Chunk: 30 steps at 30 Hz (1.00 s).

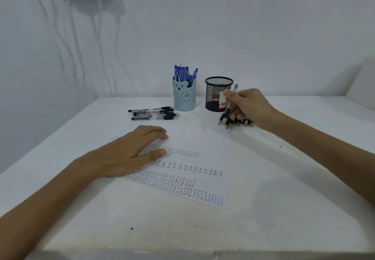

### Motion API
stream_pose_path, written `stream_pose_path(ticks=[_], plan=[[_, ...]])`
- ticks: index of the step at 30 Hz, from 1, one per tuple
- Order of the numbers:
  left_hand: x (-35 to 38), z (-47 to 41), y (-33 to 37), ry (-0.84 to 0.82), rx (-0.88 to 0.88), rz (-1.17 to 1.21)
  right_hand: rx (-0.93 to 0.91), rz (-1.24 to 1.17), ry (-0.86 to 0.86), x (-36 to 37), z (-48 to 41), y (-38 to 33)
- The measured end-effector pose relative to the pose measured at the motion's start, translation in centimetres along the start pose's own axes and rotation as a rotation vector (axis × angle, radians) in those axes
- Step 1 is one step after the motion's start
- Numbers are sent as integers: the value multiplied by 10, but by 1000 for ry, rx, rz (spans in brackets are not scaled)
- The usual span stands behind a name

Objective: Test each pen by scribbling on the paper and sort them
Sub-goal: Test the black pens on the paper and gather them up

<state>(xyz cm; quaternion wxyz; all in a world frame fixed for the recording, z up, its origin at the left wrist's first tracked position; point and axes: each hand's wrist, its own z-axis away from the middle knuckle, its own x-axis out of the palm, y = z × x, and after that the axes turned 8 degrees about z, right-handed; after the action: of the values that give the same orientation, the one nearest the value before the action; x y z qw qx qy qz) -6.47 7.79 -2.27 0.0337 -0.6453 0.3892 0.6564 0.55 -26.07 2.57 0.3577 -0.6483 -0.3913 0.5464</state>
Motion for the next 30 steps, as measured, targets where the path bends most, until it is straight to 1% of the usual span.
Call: stream_pose_path(ticks=[2,3,7,9,15,19,25,30], plan=[[0,0,0,0,5,0,-64,291,116,-12,-12,3],[0,0,0,1,6,-3,-71,385,152,-17,-19,4],[0,0,-1,2,17,-27,-31,609,200,-26,-51,15],[0,0,-1,0,18,-32,-48,684,208,-23,-63,17],[0,0,-1,0,28,-31,-28,762,246,-14,-74,14],[0,-1,-3,-7,30,-33,30,717,256,-16,-77,15],[0,0,-2,-5,23,-35,62,832,210,-16,-68,9],[0,0,-3,-4,17,-37,43,911,227,-18,-64,0]])
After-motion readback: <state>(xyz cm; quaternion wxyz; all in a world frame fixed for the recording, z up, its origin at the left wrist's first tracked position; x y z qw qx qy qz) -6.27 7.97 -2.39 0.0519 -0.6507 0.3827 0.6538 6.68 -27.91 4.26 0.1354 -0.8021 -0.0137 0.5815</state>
